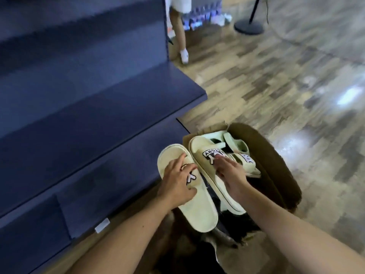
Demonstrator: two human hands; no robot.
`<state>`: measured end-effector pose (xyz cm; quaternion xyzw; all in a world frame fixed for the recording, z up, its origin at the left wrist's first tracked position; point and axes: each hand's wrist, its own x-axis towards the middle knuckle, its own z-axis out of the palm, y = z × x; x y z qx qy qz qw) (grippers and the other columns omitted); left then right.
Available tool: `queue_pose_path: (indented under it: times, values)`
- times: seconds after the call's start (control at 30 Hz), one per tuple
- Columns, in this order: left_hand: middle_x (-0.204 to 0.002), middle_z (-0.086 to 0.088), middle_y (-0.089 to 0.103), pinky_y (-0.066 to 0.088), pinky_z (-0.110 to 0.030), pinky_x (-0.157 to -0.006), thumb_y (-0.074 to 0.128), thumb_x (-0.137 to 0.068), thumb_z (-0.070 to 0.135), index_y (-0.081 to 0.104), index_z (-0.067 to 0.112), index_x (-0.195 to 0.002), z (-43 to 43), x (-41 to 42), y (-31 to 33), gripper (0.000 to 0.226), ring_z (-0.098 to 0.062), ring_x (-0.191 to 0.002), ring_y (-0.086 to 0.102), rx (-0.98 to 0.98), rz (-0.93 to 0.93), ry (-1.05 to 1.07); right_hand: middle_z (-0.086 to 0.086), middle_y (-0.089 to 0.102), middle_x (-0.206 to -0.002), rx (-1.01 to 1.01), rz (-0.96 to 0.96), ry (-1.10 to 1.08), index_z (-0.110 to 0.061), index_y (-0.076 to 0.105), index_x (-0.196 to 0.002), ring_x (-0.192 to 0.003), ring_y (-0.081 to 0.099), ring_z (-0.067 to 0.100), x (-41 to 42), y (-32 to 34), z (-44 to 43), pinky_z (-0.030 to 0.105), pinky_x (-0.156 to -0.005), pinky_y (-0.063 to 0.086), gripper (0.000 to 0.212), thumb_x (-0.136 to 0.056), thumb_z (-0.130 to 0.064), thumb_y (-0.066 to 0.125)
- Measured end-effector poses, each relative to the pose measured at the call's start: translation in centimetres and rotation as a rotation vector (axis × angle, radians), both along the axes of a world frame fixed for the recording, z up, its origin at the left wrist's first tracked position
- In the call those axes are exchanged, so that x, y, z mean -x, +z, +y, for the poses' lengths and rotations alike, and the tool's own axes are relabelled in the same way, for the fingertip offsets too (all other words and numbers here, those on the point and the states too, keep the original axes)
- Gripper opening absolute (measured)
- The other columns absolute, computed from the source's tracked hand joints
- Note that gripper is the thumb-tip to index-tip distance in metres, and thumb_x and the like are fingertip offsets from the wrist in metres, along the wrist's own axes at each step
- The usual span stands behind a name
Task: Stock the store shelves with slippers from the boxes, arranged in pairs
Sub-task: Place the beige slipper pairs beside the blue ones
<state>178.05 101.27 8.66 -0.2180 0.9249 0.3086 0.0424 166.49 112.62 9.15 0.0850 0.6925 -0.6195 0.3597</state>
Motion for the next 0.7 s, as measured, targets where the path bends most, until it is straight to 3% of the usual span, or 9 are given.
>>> queue_pose_path:
  times: [0.13,0.23,0.3,0.37,0.4,0.53,0.6,0.7]
  values:
    - [-0.158,0.005,-0.001,0.015,-0.031,-0.114,0.062,-0.08,0.028,0.039,0.032,-0.139,-4.9,-4.4,7.6,0.064,-0.019,-0.142,0.005,0.088,0.072,0.002,0.002,0.068,-0.102,0.089,0.145,0.175,-0.026,0.068,-0.084,-0.099,0.062,0.016,-4.9,8.0,-5.3,0.037,-0.1,0.046,0.014,-0.087,-0.016,0.059]
    - [-0.158,0.008,0.003,0.016,-0.034,-0.116,0.059,-0.083,0.036,0.038,0.033,-0.14,-8.6,-8.1,13.0,0.062,-0.018,-0.143,0.004,0.166,0.113,0.074,-0.003,0.069,-0.1,0.076,0.259,0.3,-0.025,0.071,-0.08,-0.098,0.061,0.016,-8.3,13.8,-8.4,0.04,-0.103,0.043,0.015,-0.088,-0.022,0.059]
    - [-0.156,0.009,0.016,0.008,-0.028,-0.116,0.047,-0.079,0.047,0.039,0.029,-0.14,-10.6,-10.5,16.5,0.064,-0.017,-0.142,0.009,0.267,0.122,0.076,0.003,0.067,-0.11,0.12,0.287,0.383,-0.016,0.068,-0.102,-0.1,0.06,0.016,-10.5,17.4,-10.2,0.026,-0.098,0.046,0.019,-0.093,-0.013,0.051]
    - [-0.152,0.01,0.026,0.001,-0.022,-0.115,0.021,-0.063,0.057,0.041,0.028,-0.139,-12.5,-12.7,20.0,0.084,-0.016,-0.141,0.013,0.387,0.136,0.078,0.003,0.065,-0.104,0.178,0.332,0.468,-0.007,0.059,-0.117,-0.087,0.059,0.008,-12.6,21.0,-11.9,0.007,-0.074,0.047,0.027,-0.096,-0.002,0.043]
    - [-0.152,0.011,0.028,0.0,-0.021,-0.114,0.013,-0.056,0.057,0.042,0.028,-0.139,-13.4,-13.7,21.6,0.093,-0.016,-0.141,0.015,0.436,0.136,0.091,0.003,0.064,-0.103,0.179,0.373,0.504,-0.007,0.058,-0.119,-0.085,0.059,0.005,-13.6,22.5,-12.7,0.005,-0.069,0.045,0.029,-0.095,-0.001,0.042]
    - [-0.15,0.014,0.031,0.005,-0.022,-0.115,0.016,-0.061,0.056,0.044,0.03,-0.137,-16.0,-17.4,27.7,0.085,-0.015,-0.139,0.021,0.544,0.17,0.137,-0.006,0.066,-0.1,0.185,0.525,0.585,-0.024,0.068,-0.108,-0.096,0.06,0.015,-16.7,27.4,-15.8,0.031,-0.098,0.045,0.027,-0.084,-0.022,0.055]
    - [-0.149,0.013,0.033,0.007,-0.021,-0.114,0.032,-0.071,0.048,0.045,0.03,-0.136,-17.0,-18.7,30.2,0.069,-0.013,-0.139,0.023,0.556,0.176,0.16,-0.008,0.071,-0.093,0.161,0.598,0.667,-0.032,0.068,-0.097,-0.096,0.064,0.022,-17.6,28.5,-16.8,0.045,-0.097,0.048,0.029,-0.074,-0.038,0.052]
    - [-0.147,0.015,0.036,0.013,-0.024,-0.116,0.046,-0.078,0.042,0.046,0.032,-0.135,-18.4,-20.0,32.7,0.058,-0.013,-0.137,0.027,0.572,0.176,0.188,-0.007,0.07,-0.094,0.131,0.672,0.675,-0.03,0.066,-0.094,-0.094,0.064,0.02,-18.8,29.5,-17.9,0.046,-0.091,0.05,0.038,-0.069,-0.046,0.042]
